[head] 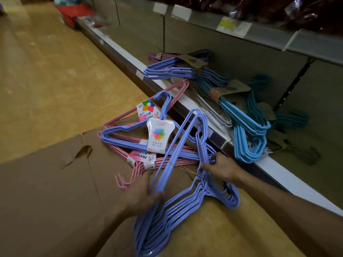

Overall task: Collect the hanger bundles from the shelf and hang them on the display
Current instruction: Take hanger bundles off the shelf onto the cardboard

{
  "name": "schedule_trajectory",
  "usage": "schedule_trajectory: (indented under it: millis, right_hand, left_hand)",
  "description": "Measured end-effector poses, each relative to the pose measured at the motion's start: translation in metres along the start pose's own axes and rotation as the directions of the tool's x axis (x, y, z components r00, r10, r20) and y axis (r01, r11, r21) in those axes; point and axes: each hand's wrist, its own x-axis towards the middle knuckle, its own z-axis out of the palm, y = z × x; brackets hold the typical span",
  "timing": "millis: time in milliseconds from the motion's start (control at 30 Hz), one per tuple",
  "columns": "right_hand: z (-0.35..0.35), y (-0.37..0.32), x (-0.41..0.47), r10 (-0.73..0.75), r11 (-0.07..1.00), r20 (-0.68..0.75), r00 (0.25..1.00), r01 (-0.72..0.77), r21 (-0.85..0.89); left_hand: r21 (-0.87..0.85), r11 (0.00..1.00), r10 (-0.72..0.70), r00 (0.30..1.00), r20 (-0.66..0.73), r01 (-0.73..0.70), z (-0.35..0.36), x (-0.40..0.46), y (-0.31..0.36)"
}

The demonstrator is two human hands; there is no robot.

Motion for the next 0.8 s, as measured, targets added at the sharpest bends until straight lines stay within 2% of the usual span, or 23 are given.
schedule_trajectory:
  millis: [200,300,433,567,700,800]
  right_hand:
    - [0.024,0.006,0.017,0.084,0.946,0.072,0.994,-0.102,0.309]
    - [0.033,0.004,0.026,0.118,0.896,0.071,0.990,-0.137,0.421]
    - [0.033,-0.007,0.027,0.106,0.930,0.037,0.994,-0.112,0.351]
    - [0.032,-0.018,0.023,0.062,0.956,-0.012,0.998,-0.056,0.289]
    - [0.026,-0.045,0.020,0.012,0.945,-0.079,0.997,0.015,0.326]
    - [0.016,-0.072,0.013,-0.027,0.896,-0.077,0.997,0.058,0.440]
  left_hand:
    - [-0.101,0.995,0.004,0.998,0.067,0.003,0.021,0.011,-0.018]
    - [-0.095,0.995,0.003,0.999,0.035,0.001,0.027,0.018,-0.020]
    - [-0.010,0.999,0.039,0.999,0.004,-0.039,0.028,0.018,-0.023]
    - [-0.087,0.994,0.058,0.998,-0.038,-0.062,0.018,0.006,-0.029]
    - [-0.071,0.996,0.036,0.988,-0.151,-0.047,-0.013,-0.006,-0.023]
    - [-0.087,0.995,0.020,0.978,-0.207,-0.039,-0.036,-0.013,-0.020]
